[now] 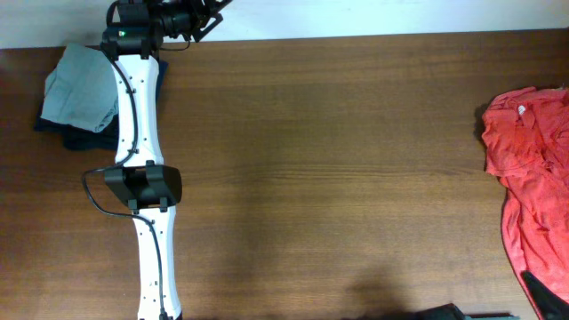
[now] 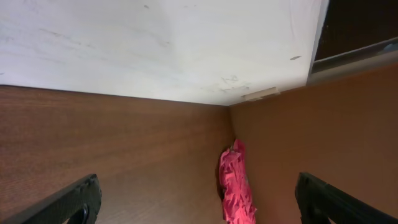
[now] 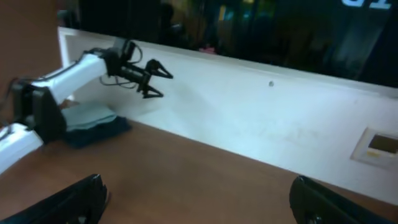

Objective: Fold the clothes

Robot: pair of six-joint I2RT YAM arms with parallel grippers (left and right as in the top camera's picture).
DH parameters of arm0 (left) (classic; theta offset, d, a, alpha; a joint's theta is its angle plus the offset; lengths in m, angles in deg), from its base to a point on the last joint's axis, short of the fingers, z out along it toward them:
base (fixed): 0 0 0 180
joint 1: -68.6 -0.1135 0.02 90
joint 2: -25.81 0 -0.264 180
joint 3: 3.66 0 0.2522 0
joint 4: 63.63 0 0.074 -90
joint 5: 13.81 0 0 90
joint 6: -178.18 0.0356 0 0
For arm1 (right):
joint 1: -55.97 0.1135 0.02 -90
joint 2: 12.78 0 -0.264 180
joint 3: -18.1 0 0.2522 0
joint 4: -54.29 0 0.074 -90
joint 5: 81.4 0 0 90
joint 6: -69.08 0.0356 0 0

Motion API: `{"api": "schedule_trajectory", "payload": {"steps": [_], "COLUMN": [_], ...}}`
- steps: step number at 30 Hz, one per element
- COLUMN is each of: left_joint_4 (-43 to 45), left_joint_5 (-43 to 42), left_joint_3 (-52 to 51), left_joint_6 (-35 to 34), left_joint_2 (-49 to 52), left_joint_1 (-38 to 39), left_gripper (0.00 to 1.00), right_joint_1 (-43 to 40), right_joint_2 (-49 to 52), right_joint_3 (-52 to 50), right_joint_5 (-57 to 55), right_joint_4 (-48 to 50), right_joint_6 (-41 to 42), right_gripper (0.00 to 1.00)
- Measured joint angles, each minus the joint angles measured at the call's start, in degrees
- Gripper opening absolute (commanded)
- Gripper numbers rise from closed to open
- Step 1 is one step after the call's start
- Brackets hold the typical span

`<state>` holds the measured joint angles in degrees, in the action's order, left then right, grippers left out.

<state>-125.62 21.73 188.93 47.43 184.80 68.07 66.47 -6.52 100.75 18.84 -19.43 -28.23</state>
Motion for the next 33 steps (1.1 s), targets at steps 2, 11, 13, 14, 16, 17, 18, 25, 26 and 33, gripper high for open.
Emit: {"api": "schedule_trajectory", "payload": {"steps": [2, 11, 13, 14, 16, 17, 18, 25, 26, 33], "left_joint_4": [0.0, -0.02, 0.0, 0.0, -0.02, 0.0, -0.02, -0.02, 0.0, 0.0], "left_joint_5": [-0.02, -0.02, -0.02, -0.02, -0.02, -0.02, 0.0, 0.0, 0.0, 0.0], "left_joint_3": [0.0, 0.0, 0.0, 0.0, 0.0, 0.0, 0.0, 0.0, 0.0, 0.0], "left_joint_6": [0.0, 0.0, 0.0, 0.0, -0.02, 0.0, -0.02, 0.0, -0.02, 0.0], "left_joint_2": [0.0, 0.0, 0.0, 0.0, 0.0, 0.0, 0.0, 0.0, 0.0, 0.0], "left_joint_1": [0.0, 0.0, 0.0, 0.0, 0.0, 0.0, 0.0, 0.0, 0.0, 0.0], "left_gripper": [0.99, 0.99, 0.99, 0.99, 0.99, 0.99, 0.99, 0.99, 0.99, 0.99], "right_joint_1": [-1.03, -3.45, -3.45, -3.45, -3.45, -3.45, -3.45, -5.16, -5.99, -10.25], "right_joint_2": [-2.56, -5.44, -5.4, -5.4, -5.4, -5.42, -5.42, -5.42, -5.42, -5.42], "right_joint_3": [-5.6, -32.33, -39.08, -42.66, -50.27, -54.21, -56.5, -65.16, -65.16, -65.16], "right_joint_5": [-0.37, -1.22, -1.4, -1.4, -1.42, -1.42, -1.42, -1.36, -1.36, -1.36], "right_joint_4": [2.97, 28.81, 39.26, 44.96, 56.46, 61.61, 64.17, 71.17, 71.45, 67.84], "right_joint_6": [0.0, -0.15, -0.11, -0.13, -0.13, -0.15, -0.15, -0.11, -0.09, 0.02], "right_gripper": [0.99, 0.99, 0.99, 0.99, 0.99, 0.99, 0.99, 0.98, 0.99, 0.99]}}
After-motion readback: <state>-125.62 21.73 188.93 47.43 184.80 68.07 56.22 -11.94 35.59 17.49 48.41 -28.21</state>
